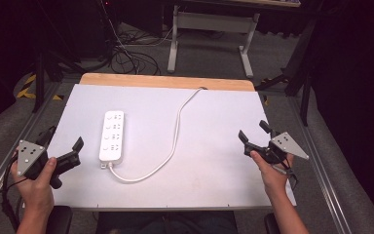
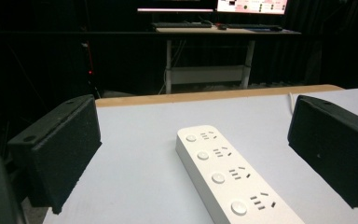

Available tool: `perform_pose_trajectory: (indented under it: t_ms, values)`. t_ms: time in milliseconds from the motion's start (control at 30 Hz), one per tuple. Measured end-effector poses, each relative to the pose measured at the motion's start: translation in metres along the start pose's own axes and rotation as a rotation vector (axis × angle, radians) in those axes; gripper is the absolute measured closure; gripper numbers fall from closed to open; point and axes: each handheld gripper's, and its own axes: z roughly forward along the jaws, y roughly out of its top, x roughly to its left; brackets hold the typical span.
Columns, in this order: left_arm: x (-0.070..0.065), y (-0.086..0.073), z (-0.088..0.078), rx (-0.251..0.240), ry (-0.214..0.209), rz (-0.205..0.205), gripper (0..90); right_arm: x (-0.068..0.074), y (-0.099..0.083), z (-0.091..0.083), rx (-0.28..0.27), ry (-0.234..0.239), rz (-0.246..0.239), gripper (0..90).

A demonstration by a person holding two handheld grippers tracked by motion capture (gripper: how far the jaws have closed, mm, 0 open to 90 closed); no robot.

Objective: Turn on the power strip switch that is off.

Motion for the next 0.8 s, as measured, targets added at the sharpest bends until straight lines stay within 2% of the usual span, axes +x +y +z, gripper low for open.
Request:
perform_pose_trajectory:
  t_ms: [100,433,800]
  values:
    - [0.0008,-0.0006,0.0013,0.002,0.010,0.003,2.6,0.0002,-0.0001,-0.0002,0.000,0.001,0.001,13.0]
    - [0.0064,-0.0018,0.0035,-0.008,0.017,-0.030,2.7,0.0003,0.0000,-0.0009,0.000,0.007,0.002,7.0]
    - [0.0086,-0.0022,0.0055,-0.012,0.029,-0.035,2.5,0.0006,0.0000,-0.0010,-0.001,0.008,0.000,4.4]
